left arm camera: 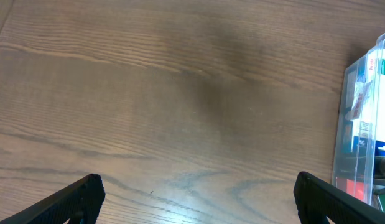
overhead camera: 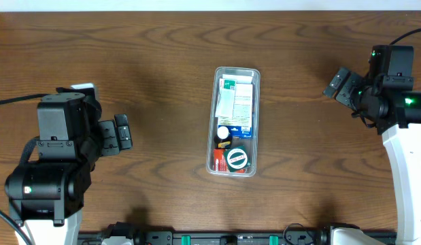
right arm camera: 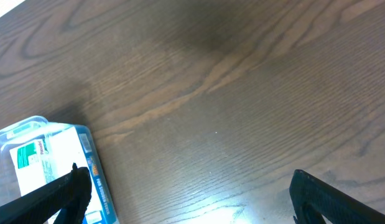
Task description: Pack container
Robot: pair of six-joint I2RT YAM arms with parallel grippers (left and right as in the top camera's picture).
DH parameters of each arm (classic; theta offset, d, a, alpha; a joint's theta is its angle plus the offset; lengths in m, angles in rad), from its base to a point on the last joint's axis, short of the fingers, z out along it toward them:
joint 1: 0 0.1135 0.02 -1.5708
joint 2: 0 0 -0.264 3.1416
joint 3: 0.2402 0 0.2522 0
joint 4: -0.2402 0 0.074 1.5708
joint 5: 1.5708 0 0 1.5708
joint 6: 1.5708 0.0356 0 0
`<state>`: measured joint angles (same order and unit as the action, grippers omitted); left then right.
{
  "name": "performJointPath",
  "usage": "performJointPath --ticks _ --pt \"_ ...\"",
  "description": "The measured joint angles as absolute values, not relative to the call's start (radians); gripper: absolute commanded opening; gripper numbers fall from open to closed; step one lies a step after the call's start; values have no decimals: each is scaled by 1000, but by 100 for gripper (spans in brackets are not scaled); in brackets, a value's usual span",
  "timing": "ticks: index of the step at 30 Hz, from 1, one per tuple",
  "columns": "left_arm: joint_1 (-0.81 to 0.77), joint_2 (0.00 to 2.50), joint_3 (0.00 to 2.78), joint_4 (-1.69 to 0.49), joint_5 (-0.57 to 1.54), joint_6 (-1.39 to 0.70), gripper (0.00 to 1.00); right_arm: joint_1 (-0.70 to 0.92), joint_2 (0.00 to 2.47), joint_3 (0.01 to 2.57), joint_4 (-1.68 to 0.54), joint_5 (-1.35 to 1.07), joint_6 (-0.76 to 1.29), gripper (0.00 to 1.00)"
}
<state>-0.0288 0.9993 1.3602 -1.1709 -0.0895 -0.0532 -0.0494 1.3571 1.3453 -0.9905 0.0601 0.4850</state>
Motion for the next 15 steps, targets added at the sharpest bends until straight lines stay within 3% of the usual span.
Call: performJointPath --ticks 15 --pt "-29 999 1360 -1171 -90 -53 98 -49 1338 1345 -1037 109 454 99"
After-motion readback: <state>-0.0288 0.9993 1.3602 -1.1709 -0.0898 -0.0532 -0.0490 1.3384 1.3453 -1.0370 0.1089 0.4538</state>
